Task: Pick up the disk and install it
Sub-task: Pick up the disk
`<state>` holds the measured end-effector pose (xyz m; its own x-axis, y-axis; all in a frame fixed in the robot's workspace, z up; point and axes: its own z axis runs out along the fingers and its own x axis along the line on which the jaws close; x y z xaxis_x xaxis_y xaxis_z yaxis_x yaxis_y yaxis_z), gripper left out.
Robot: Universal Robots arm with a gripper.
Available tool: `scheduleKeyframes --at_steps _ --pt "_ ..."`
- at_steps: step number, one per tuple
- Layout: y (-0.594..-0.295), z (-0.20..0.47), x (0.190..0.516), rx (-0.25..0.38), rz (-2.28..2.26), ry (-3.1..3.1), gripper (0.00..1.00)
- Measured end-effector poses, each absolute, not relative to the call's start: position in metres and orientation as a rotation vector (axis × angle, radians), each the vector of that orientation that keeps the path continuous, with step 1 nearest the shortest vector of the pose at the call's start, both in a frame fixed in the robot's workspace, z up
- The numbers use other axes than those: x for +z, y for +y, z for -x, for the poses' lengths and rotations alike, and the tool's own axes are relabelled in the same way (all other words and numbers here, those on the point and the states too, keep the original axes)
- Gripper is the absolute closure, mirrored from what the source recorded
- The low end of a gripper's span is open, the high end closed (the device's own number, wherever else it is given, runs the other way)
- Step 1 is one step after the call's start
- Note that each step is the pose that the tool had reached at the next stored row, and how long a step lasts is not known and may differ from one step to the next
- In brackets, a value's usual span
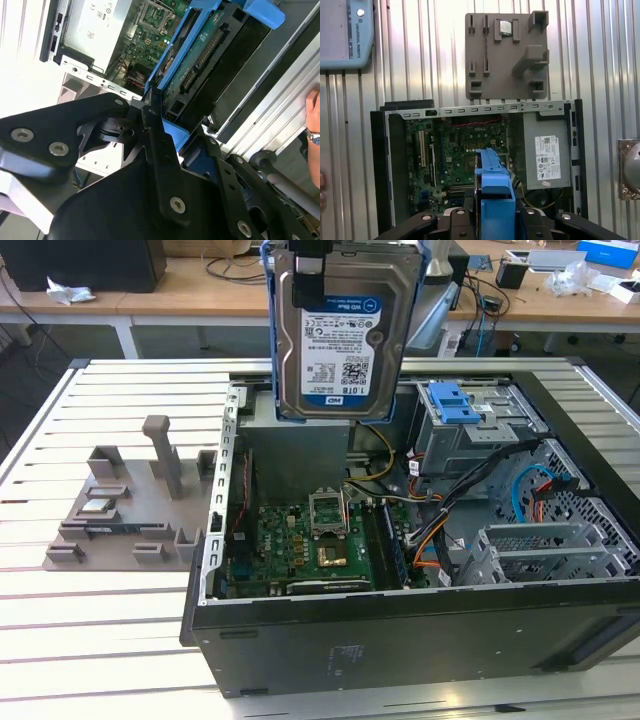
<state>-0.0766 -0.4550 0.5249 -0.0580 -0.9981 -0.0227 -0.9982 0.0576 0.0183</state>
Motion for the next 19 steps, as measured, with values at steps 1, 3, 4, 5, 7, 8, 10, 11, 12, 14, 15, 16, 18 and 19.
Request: scheduleKeyframes --at_steps 1,3,4,5,7,8,10,11,12,14,15,16,18,19 --pt "-0.456 0.076 0.525 0.045 2.153 2.282 0.63" --pt "-0.459 0.075 0.525 0.045 2.153 2.282 0.63" --pt "-0.46 0.074 0.525 0.045 2.153 2.282 0.63" --pt "-0.461 0.074 0.525 0.045 2.153 2.282 0.63" --pt "-0.463 0.073 0.525 0.045 2.153 2.282 0.63" --pt "-0.465 0.072 0.524 0.045 2.153 2.282 0.63" --pt "-0.466 0.072 0.524 0.045 2.153 2.282 0.63" --pt "-0.467 0.071 0.524 0.045 2.153 2.282 0.63" --pt "-0.467 0.07 0.524 0.045 2.153 2.282 0.63" --pt "-0.468 0.068 0.524 0.045 2.153 2.282 0.63" --pt "-0.469 0.067 0.524 0.045 2.153 2.282 0.63" --pt "-0.471 0.06 0.524 0.046 2.153 2.282 0.63" --pt "-0.476 0.054 0.523 0.046 2.154 2.282 0.63" --pt "-0.48 0.052 0.523 0.046 2.154 2.282 0.63"
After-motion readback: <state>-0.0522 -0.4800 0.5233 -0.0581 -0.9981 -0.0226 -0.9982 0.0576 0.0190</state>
